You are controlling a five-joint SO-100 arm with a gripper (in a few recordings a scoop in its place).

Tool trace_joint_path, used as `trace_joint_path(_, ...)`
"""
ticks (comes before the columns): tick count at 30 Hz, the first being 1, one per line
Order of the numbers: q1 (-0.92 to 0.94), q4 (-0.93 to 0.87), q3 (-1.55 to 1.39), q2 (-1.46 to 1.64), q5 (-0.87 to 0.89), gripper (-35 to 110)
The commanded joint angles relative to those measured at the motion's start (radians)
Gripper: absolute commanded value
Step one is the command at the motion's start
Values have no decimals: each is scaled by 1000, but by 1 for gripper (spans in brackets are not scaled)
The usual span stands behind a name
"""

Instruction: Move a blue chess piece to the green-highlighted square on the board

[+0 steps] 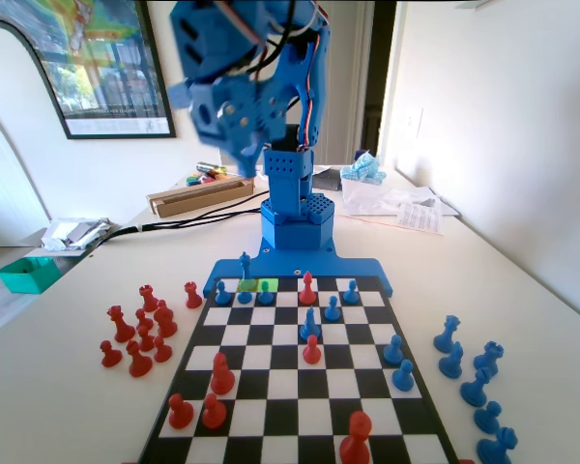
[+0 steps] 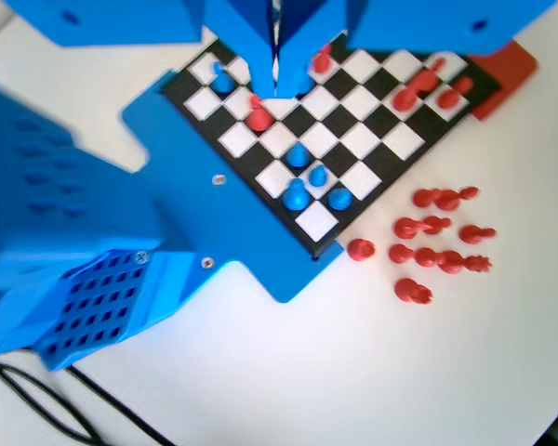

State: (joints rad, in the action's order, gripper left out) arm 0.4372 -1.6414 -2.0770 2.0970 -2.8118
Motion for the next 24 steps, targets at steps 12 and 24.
trace_joint_path(12,54,407,-244,-41,86,10)
trace_joint_path(24,46,588,-388,-41,109,12)
